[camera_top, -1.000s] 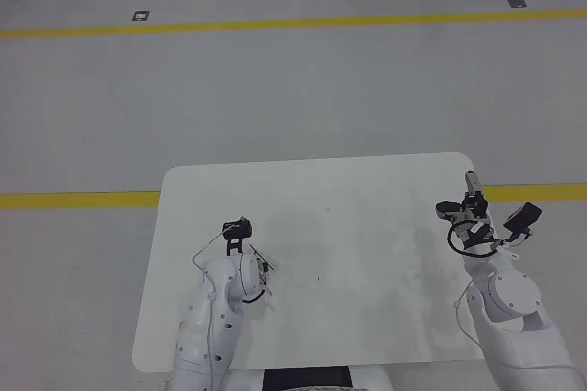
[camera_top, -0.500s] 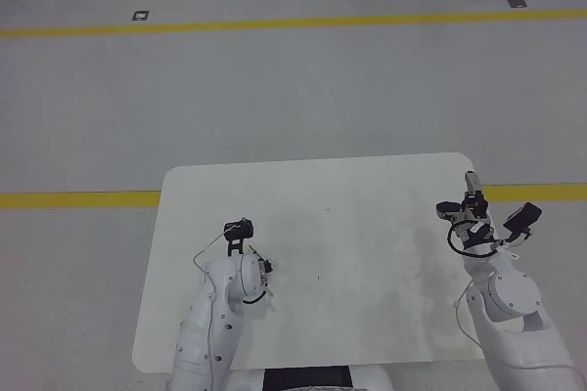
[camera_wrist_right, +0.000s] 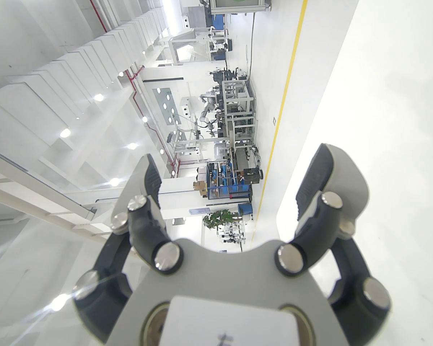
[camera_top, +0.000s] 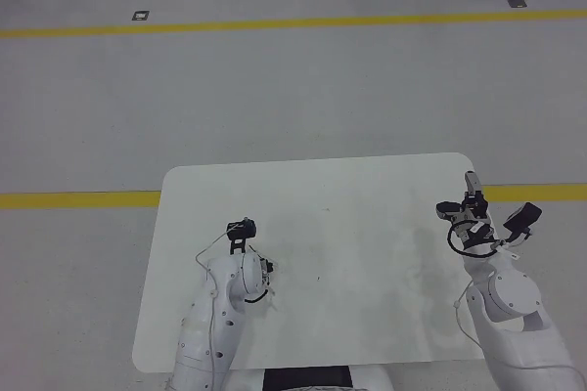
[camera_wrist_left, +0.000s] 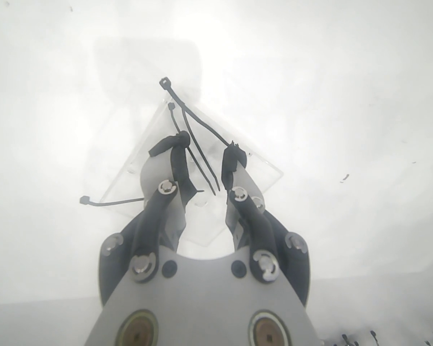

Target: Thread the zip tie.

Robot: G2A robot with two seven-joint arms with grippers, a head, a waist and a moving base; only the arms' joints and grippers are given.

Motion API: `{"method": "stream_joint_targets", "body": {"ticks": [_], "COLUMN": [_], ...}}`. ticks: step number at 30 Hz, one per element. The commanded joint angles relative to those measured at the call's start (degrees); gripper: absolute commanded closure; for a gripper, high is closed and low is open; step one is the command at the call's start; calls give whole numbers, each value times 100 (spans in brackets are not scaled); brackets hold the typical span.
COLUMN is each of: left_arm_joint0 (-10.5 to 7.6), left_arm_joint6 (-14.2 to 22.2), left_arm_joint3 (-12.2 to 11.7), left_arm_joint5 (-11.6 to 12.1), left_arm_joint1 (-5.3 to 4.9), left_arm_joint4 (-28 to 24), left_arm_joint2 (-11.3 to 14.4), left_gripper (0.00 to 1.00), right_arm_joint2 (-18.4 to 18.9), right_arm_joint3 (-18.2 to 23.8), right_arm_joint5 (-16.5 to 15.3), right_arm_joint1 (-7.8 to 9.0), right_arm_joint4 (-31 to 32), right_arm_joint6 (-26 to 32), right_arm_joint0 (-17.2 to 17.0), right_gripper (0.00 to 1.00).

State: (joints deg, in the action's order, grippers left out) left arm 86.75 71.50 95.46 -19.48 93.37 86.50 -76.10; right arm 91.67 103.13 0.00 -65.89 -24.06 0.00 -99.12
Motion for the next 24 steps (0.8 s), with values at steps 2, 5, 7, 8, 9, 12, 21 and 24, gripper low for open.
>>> {"method": "stream_joint_targets", "body": {"ticks": [2, 5, 7, 8, 9, 12, 21, 24], "left_arm_joint0": [-2, -15, -30, -40, -49, -63, -98, -103], "left_arm_joint6": [-19, -32, -29, -25, -23, -26, -24, -15], "left_arm_joint3": [-1, -45, -101, -135, -151, -182, -262, -283], "left_arm_joint5": [0, 0, 0, 0, 0, 0, 0, 0], "left_arm_joint1": [2, 7, 9, 11, 12, 15, 29, 34], "left_arm_joint4": [-12, -10, 9, 8, 5, 1, 42, 61], "left_arm_joint2": [-13, -5, 18, 29, 33, 41, 50, 52], "left_gripper": [83, 83, 83, 83, 83, 83, 85, 85], "right_arm_joint2": [0, 0, 0, 0, 0, 0, 0, 0], "right_arm_joint3": [0, 0, 0, 0, 0, 0, 0, 0], "right_arm_joint5": [0, 0, 0, 0, 0, 0, 0, 0], "right_arm_joint1": [0, 0, 0, 0, 0, 0, 0, 0], "right_arm_joint4": [0, 0, 0, 0, 0, 0, 0, 0], "right_arm_joint6": [0, 0, 0, 0, 0, 0, 0, 0], "right_arm_joint0": [0, 0, 0, 0, 0, 0, 0, 0], "right_gripper": [0, 0, 0, 0, 0, 0, 0, 0]}}
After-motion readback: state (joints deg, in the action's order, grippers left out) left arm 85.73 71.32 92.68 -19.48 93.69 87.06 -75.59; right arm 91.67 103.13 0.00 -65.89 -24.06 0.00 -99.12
